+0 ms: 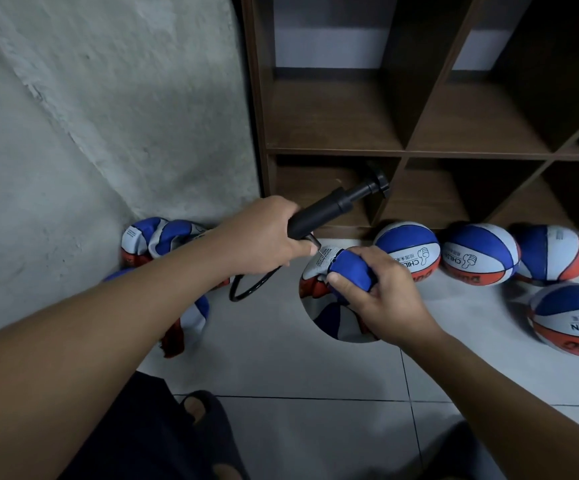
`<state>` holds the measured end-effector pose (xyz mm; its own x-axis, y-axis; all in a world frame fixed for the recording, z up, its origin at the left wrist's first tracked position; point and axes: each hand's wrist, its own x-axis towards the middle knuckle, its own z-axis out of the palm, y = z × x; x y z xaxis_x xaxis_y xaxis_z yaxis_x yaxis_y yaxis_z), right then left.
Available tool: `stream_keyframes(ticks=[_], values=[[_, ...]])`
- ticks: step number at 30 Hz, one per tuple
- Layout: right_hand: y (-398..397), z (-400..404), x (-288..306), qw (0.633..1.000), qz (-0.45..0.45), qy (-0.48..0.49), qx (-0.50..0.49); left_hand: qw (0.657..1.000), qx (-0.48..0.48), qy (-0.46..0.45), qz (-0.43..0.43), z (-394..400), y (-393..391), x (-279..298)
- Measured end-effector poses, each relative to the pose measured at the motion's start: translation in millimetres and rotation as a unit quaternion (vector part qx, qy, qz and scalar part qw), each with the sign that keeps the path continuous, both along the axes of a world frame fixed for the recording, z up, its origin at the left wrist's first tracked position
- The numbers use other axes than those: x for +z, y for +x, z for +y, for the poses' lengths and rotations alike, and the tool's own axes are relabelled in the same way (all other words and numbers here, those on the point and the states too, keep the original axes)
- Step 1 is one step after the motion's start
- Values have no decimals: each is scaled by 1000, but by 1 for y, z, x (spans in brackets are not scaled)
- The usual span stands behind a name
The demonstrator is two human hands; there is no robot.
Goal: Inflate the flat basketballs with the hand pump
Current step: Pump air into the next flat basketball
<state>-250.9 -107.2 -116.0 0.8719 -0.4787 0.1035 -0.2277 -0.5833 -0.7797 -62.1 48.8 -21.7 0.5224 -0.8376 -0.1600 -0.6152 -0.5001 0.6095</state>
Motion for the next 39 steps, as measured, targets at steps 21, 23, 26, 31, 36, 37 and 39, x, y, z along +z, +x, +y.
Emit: stream_keyframes(ticks=[21, 23, 26, 31, 36, 37, 39], values=[[10, 4, -4, 999, -11, -40, 18, 999, -7, -6, -51, 0, -4, -12], [10, 5, -4, 999, -4, -41, 21, 997, -21, 2, -68, -1, -5, -12], [11, 7, -3, 999, -3, -44, 24, 995, -35, 17, -89, -2, -9, -12], [13, 6, 1, 997, -19, -63, 31, 995, -43, 20, -93, -2, -12, -14], [17, 4, 7, 992, -26, -105, 63, 999, 3, 8, -47, -1, -12, -20], [17, 4, 8, 991, -23, -114, 68, 999, 6, 9, -33, -1, -12, -21], [16, 6, 8, 989, -20, -125, 77, 1000, 4, 12, -4, 2, -13, -22]])
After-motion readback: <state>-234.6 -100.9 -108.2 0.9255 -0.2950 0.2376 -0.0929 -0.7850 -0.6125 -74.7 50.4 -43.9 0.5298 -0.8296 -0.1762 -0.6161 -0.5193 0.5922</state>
